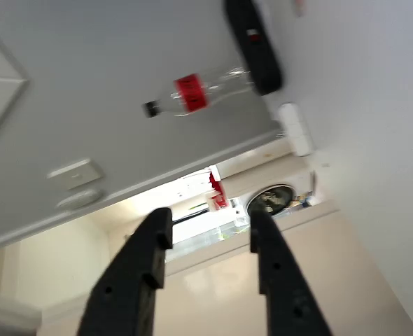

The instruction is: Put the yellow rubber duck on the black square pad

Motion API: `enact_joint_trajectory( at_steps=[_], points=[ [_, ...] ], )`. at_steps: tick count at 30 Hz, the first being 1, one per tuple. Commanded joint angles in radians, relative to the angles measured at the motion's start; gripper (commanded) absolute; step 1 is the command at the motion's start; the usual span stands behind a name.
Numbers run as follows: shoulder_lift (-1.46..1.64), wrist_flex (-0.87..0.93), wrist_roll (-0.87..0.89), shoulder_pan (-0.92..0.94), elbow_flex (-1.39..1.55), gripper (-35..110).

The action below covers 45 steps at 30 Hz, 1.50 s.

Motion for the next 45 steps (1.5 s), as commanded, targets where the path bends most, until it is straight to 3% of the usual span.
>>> enact_joint_trajectory(
  at_steps=[1,7,26,34,45],
  points=[
    [0.006,-0.012,-0.026,0.002,-0.075,12],
    [-0.069,-0.011,-0.026,0.002,-0.19,12],
    [-0.827,-0.011,-0.025,0.021,-0.649,13],
    [-1.005,0.0,-0.025,0.261,-0.716,13],
    [-1.017,0.002,-0.026,0.635,-0.704,13]
  ],
)
